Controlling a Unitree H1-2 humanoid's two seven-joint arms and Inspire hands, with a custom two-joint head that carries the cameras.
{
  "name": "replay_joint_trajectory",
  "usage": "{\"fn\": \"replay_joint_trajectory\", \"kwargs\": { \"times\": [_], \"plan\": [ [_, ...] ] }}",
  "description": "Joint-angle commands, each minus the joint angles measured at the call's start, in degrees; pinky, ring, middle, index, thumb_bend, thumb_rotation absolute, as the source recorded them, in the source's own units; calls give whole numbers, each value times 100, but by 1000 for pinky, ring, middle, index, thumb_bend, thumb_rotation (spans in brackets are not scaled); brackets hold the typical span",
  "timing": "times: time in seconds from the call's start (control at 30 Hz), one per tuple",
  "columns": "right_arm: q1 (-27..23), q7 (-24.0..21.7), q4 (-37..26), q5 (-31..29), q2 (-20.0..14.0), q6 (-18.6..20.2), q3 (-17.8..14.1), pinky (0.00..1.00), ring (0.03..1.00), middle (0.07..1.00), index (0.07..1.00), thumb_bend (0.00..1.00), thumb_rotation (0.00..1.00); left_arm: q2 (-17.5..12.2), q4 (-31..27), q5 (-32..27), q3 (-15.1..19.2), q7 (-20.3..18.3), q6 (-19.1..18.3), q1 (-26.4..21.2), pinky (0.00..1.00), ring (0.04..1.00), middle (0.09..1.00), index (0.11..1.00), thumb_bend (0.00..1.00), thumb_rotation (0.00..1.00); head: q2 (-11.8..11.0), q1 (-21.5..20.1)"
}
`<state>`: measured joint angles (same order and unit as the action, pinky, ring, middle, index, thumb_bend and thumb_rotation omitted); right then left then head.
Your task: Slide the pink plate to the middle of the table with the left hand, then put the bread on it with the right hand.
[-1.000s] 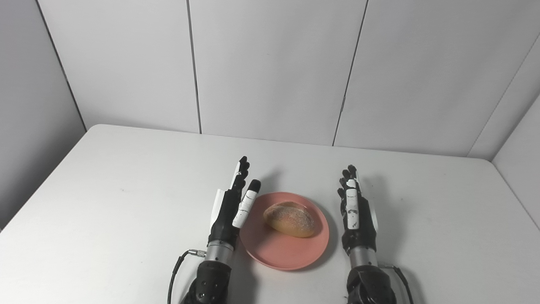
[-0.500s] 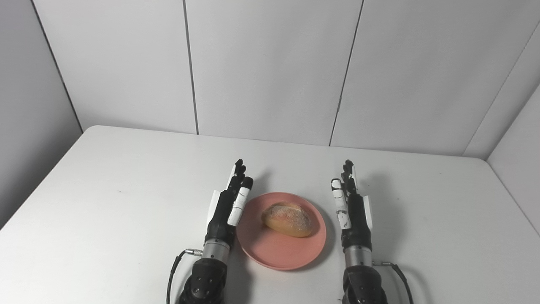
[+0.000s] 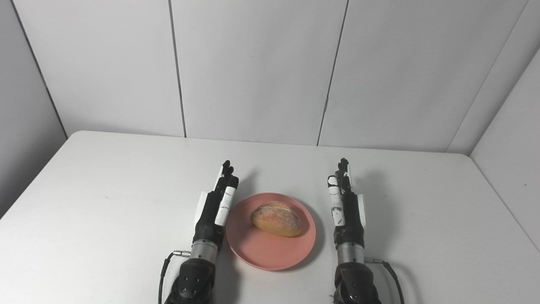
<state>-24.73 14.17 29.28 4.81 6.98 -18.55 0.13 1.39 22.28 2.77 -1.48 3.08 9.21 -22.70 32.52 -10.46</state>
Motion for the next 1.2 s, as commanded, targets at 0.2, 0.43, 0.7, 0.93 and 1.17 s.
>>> {"fn": "replay_joint_trajectory", "kwargs": {
  "times": [0.2,0.43,0.7,0.93,1.17],
  "plan": [
    [322,20,417,-115,269,86,-66,1000,1000,1000,1000,841,1000,-250,226,19,103,-6,94,81,1000,1000,1000,1000,904,1000,41,-76],
    [378,-33,293,-161,254,170,-82,1000,1000,997,1000,835,1000,-195,334,194,60,199,521,115,1000,1000,1000,1000,889,1000,80,42],
    [448,-103,159,-208,181,210,-78,1000,1000,991,1000,841,1000,-76,367,325,34,416,627,136,1000,1000,1000,1000,883,1000,80,302],
    [550,-373,-150,-352,49,732,-88,1000,1000,976,981,792,1000,68,359,373,32,512,668,165,1000,1000,1000,1000,898,1000,84,547],
    [598,-633,-345,-454,-103,1164,-58,1000,1000,985,979,796,1000,127,309,350,25,487,162,144,1000,1000,1000,1000,911,1000,96,616]
  ]
}}
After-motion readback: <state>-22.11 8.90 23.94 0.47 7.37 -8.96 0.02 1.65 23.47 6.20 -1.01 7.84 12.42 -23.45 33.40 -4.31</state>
